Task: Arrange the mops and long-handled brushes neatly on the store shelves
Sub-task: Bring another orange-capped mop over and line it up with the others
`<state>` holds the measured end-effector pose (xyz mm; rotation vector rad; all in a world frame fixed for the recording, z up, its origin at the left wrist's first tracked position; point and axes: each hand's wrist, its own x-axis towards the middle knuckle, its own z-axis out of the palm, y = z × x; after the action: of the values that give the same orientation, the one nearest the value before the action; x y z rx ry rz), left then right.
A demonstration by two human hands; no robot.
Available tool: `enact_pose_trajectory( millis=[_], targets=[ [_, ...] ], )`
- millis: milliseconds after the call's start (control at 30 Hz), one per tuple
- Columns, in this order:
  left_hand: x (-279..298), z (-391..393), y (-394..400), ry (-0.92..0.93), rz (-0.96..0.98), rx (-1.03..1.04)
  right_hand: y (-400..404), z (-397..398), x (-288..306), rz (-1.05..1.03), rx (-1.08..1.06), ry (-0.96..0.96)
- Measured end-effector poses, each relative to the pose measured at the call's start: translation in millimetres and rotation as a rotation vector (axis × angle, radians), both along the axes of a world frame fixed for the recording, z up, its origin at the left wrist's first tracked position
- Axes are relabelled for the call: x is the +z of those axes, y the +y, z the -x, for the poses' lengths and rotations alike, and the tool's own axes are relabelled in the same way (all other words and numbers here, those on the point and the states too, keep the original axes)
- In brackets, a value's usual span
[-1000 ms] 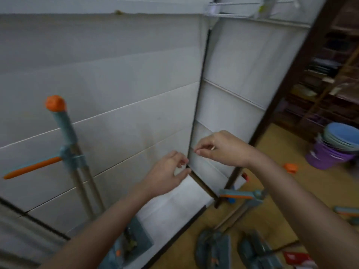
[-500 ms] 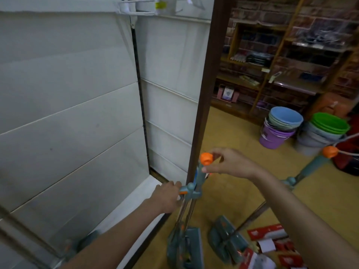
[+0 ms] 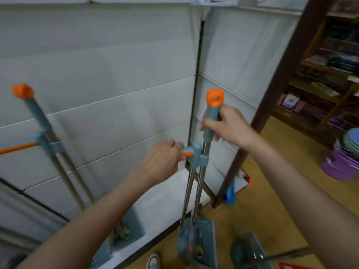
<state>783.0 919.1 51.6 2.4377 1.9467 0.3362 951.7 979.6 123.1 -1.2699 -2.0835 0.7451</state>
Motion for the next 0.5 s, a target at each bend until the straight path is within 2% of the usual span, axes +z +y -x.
enact_pose_trajectory(
  millis=[100, 200, 500],
  targets=[
    [30.7, 37.1, -5.5, 0.034, -0.131, 0.082, 11.7, 44.9, 38.0, -0.053, 0.105, 0.050],
    [43.9, 75.3, -9.4, 0.017, -0.172, 0.161, 19.1, 87.4, 52.9, -0.099, 0.196, 0.034],
    [16.8, 162.5, -9.5, 0.004, -0.128, 0.370, 44.0, 193.5, 23.6, -0.080, 0.393, 0.009]
  ],
)
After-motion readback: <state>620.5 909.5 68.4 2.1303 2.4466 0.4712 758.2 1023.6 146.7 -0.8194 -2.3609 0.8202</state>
